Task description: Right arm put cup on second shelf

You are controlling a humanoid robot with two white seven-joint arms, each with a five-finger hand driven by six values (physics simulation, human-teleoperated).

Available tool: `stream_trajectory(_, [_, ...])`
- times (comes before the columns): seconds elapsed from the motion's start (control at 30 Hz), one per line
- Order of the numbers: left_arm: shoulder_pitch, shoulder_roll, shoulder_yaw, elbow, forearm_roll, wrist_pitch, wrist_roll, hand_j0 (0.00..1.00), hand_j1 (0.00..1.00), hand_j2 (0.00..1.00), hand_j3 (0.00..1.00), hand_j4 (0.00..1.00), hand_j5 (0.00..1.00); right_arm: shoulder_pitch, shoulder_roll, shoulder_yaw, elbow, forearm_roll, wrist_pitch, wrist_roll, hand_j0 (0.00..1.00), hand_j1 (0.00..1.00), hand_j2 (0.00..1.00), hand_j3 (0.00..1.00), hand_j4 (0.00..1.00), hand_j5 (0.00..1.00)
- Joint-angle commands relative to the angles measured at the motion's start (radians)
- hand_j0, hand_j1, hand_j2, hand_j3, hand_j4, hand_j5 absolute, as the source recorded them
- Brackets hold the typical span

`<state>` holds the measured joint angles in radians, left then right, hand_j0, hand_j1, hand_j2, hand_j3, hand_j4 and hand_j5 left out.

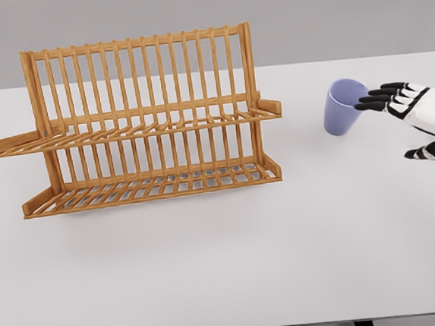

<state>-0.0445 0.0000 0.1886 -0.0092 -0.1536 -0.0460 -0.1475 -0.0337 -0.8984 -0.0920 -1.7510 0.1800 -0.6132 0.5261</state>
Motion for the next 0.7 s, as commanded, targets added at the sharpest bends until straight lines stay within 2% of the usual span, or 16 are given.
stream_trajectory(0.0, [0.000,0.000,0.000,-0.002,0.000,0.000,-0.001,1.00,1.00,1.00,1.00,1.00,1.00,-0.002,-0.112,0.055,0.001,-0.235,0.002,0.045,1.00,1.00,1.00,1.00,1.00,1.00])
stream_trajectory(0.07, [0.000,0.000,0.000,0.000,0.000,0.000,0.000,1.00,1.00,1.00,1.00,1.00,1.00,-0.008,-0.157,0.060,0.007,-0.321,0.016,0.045,1.00,1.00,1.00,1.00,1.00,1.00])
stream_trajectory(0.1, [0.000,0.000,0.000,0.000,0.000,0.000,0.000,1.00,1.00,1.00,1.00,1.00,1.00,-0.009,-0.186,0.060,0.005,-0.350,0.076,0.045,1.00,1.00,1.00,1.00,1.00,1.00])
stream_trajectory(0.2, [0.000,0.000,0.000,0.000,0.000,0.000,0.000,1.00,1.00,1.00,1.00,1.00,1.00,-0.011,-0.185,0.060,0.018,-0.396,0.145,0.046,1.00,1.00,1.00,1.00,1.00,1.00])
stream_trajectory(0.27, [0.000,0.000,0.000,0.000,0.000,0.000,0.000,1.00,1.00,1.00,1.00,1.00,1.00,-0.035,-0.160,0.069,0.073,-0.419,0.193,0.045,1.00,1.00,1.00,1.00,1.00,1.00])
stream_trajectory(0.4, [0.000,0.000,0.000,-0.002,0.000,0.000,-0.001,1.00,1.00,1.00,1.00,1.00,1.00,-0.104,-0.034,0.115,0.133,-0.421,0.246,0.085,1.00,1.00,1.00,1.00,1.00,1.00])
stream_trajectory(0.43, [0.000,0.000,0.000,0.000,0.000,0.000,0.000,1.00,1.00,1.00,1.00,1.00,1.00,-0.179,0.065,0.127,0.180,-0.419,0.292,0.085,1.00,1.00,1.00,1.00,1.00,1.00])
stream_trajectory(0.47, [0.000,0.000,0.000,0.000,0.000,0.000,0.000,1.00,1.00,1.00,1.00,1.00,1.00,-0.219,0.145,0.129,0.211,-0.409,0.319,0.085,1.00,1.00,1.00,1.00,1.00,1.00])
stream_trajectory(0.5, [0.000,0.000,0.000,0.000,0.000,0.000,0.000,1.00,1.00,1.00,1.00,1.00,1.00,-0.233,0.173,0.130,0.232,-0.407,0.325,0.085,1.00,1.00,1.00,1.00,1.00,1.00])
stream_trajectory(0.67, [0.000,0.000,0.000,0.000,0.000,0.000,0.000,1.00,1.00,1.00,1.00,1.00,1.00,-0.268,0.179,0.166,0.291,-0.418,0.345,0.085,1.00,1.00,1.00,1.00,1.00,1.00])
